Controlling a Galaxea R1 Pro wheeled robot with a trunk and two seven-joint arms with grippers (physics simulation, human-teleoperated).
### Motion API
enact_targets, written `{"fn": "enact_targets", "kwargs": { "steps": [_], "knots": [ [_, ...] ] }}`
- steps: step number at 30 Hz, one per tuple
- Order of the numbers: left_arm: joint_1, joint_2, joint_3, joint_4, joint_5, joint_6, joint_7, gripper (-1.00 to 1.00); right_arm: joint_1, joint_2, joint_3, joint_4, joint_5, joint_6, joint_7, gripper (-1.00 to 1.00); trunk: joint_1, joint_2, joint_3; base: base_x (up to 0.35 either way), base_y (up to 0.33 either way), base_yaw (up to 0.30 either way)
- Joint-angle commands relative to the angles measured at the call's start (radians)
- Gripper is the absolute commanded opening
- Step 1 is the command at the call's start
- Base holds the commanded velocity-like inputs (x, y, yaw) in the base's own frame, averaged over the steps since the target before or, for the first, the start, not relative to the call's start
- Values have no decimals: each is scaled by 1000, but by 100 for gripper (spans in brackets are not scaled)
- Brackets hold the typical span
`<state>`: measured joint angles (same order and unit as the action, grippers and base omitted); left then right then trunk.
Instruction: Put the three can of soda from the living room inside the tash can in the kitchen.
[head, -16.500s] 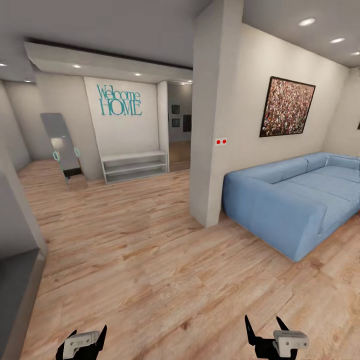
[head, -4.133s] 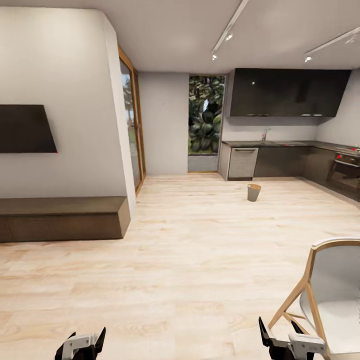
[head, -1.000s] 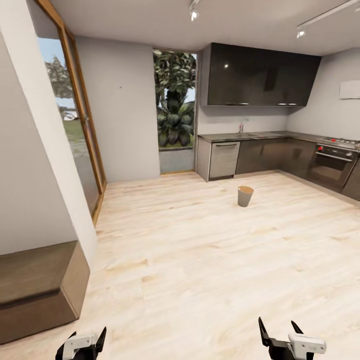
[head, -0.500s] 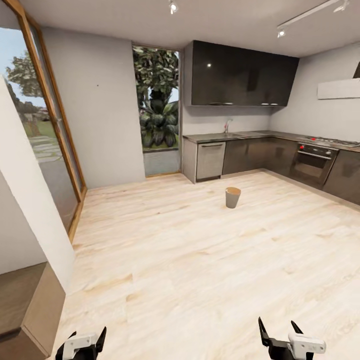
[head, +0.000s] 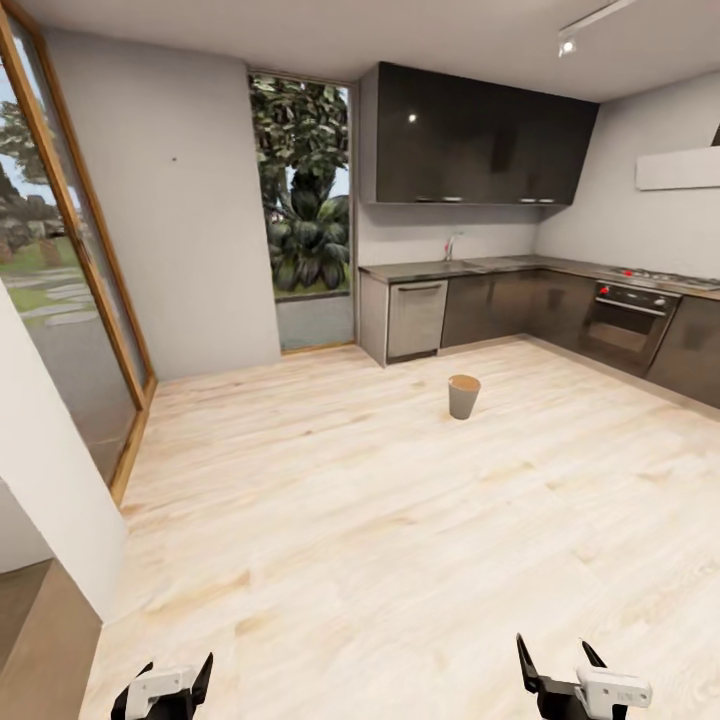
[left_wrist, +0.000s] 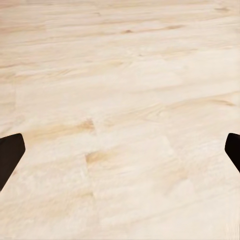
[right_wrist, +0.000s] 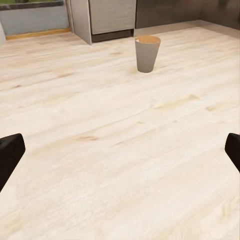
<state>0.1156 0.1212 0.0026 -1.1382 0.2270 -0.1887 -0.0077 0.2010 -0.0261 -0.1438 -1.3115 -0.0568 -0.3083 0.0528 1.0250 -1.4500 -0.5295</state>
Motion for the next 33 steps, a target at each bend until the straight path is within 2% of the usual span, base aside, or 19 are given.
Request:
{"fn": "enact_targets", "kwargs": {
  "steps": [1, 16, 33],
  "knots": [
    [0, 0, 0, 0, 0, 0, 0, 100, 0, 0, 0, 0, 0, 0, 0, 100, 0, 0, -2, 323, 0, -16],
    [0, 0, -1, 0, 0, 0, 1, 100, 0, 1, 1, 0, 0, 0, -3, 100, 0, 0, -17, 323, 0, -14],
    [0, 0, -1, 2, 0, 0, 2, 100, 0, 0, 1, 1, 0, 0, -2, 100, 0, 0, -16, 323, 0, -227]
  ]
}}
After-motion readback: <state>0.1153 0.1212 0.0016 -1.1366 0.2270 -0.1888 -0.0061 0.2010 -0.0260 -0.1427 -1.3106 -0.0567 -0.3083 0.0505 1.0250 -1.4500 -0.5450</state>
